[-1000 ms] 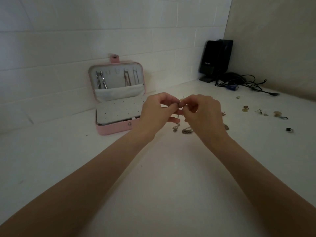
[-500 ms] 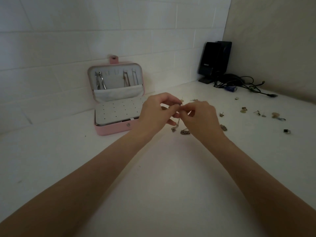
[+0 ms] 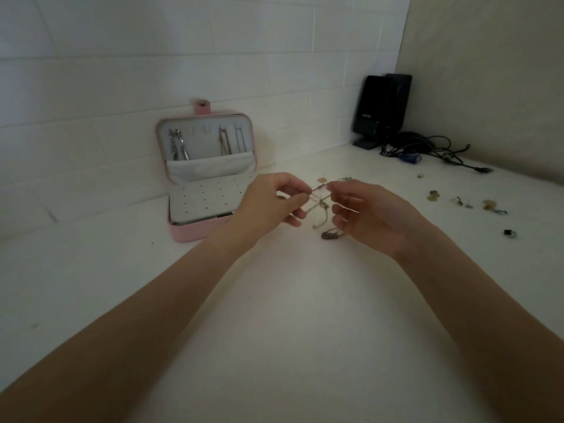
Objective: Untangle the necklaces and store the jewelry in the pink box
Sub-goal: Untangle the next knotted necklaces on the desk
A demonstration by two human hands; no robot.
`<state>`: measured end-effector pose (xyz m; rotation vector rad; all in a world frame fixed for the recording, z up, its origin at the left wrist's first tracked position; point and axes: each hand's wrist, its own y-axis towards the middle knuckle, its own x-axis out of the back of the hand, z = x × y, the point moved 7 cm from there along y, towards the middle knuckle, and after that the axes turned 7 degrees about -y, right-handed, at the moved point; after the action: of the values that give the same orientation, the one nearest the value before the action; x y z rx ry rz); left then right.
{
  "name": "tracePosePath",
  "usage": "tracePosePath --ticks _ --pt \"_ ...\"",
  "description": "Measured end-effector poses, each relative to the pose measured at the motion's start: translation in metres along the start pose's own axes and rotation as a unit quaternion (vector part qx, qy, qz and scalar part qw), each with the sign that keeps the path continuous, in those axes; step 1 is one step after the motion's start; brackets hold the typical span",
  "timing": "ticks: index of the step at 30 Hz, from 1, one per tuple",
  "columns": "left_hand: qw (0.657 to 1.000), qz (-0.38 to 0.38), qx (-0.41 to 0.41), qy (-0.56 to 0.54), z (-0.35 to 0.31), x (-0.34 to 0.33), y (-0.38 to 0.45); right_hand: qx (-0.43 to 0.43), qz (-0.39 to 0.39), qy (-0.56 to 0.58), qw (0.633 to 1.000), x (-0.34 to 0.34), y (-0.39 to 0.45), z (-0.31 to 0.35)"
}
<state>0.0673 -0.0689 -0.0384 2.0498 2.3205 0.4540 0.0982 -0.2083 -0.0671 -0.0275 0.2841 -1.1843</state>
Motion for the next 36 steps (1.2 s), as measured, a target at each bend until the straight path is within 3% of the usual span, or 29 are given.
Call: tracePosePath --ticks 7,12,18,23,25,28,31,36 --pt "1.0 -0.005 0.018 -0.007 0.007 0.0 0.002 0.001 -0.023 0.091 0.996 0.012 0.0 0.004" --pt "0.999 -0.014 0.032 -0.034 0.005 0.001 0.001 0.018 -0.018 0.094 0.995 0.011 0.0 0.007" --pt "0.995 -0.005 0.054 -0.088 0.002 0.001 -0.001 0.13 -0.092 -0.158 0.975 0.017 -0.006 0.022" --pt "0.994 -0.005 0.041 -0.101 -0.004 0.0 -0.003 0.163 -0.074 -0.279 0.943 0.001 -0.005 0.024" --pt "0.994 -0.001 0.032 -0.105 -0.006 -0.001 -0.003 0.189 -0.103 -0.331 0.919 0.0 -0.005 0.027" --pt "0.994 0.0 0.028 -0.109 -0.007 -0.002 -0.003 0.228 -0.146 -0.33 0.904 0.003 -0.009 0.035" --pt "0.994 0.001 0.031 -0.109 -0.006 -0.002 -0.003 0.2 -0.092 -0.304 0.927 -0.004 -0.009 0.03" --pt "0.995 0.025 0.034 -0.088 -0.003 -0.008 -0.005 0.175 -0.034 -0.312 0.933 -0.016 -0.007 0.017"
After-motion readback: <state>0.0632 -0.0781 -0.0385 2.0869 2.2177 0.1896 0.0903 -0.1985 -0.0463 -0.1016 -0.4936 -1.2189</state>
